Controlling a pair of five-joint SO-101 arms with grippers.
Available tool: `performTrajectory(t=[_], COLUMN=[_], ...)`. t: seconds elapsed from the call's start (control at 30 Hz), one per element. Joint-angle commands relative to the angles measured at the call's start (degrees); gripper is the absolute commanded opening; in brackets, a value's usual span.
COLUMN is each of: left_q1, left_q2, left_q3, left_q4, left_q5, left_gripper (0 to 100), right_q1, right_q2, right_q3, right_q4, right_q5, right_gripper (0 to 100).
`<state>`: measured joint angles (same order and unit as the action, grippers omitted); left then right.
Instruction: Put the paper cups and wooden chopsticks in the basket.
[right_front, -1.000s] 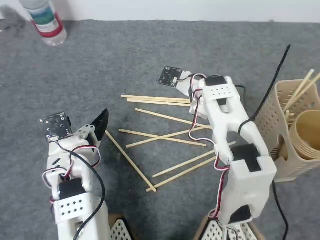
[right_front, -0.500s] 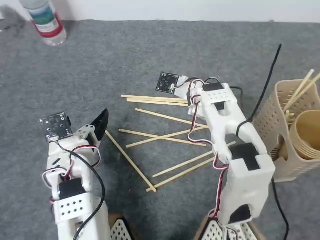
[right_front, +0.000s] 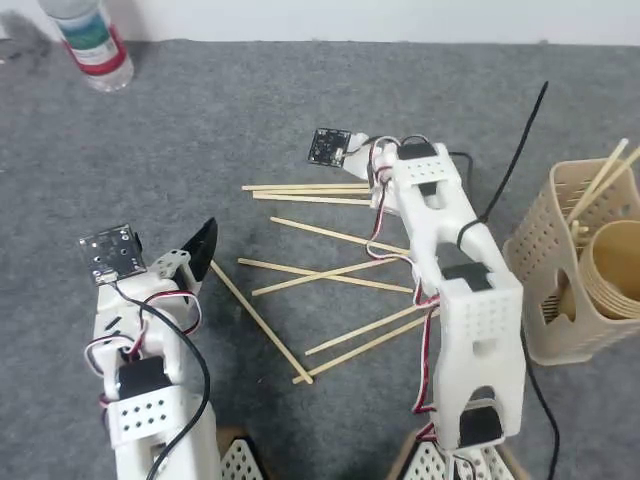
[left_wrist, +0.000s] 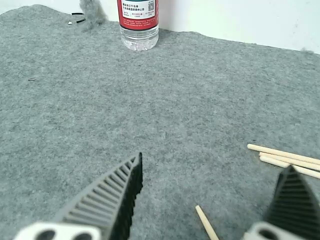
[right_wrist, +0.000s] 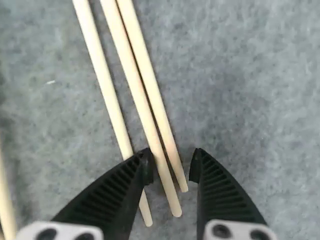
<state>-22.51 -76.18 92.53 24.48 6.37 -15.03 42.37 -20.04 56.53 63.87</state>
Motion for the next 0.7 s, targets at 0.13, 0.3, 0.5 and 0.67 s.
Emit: performTrajectory(t=[0.13, 0.3, 0.5, 0.67], left_q1=[0.26, 0.26, 0.26, 0.26], left_q2=[-0.70, -0.70, -0.70, -0.70], left_q3=[-0.31, -0.31, -0.31, -0.31], left_q4=[-0.88, -0.88, -0.88, -0.88], left_q5=[0.35, 0.35, 0.35, 0.35], left_gripper=[39, 39, 39, 39], right_q1=[-0.04, -0.22, -0.48, -0.48], right_q2=[4.35, 4.88, 4.97, 4.97], right_q3=[-7.38, -7.38, -7.30, -7.21], right_q4=[8.84, 9.27, 14.73, 15.34], right_q5=[0.70, 1.49, 6.15, 6.15], right_gripper=[15.4, 15.4, 0.9, 0.5])
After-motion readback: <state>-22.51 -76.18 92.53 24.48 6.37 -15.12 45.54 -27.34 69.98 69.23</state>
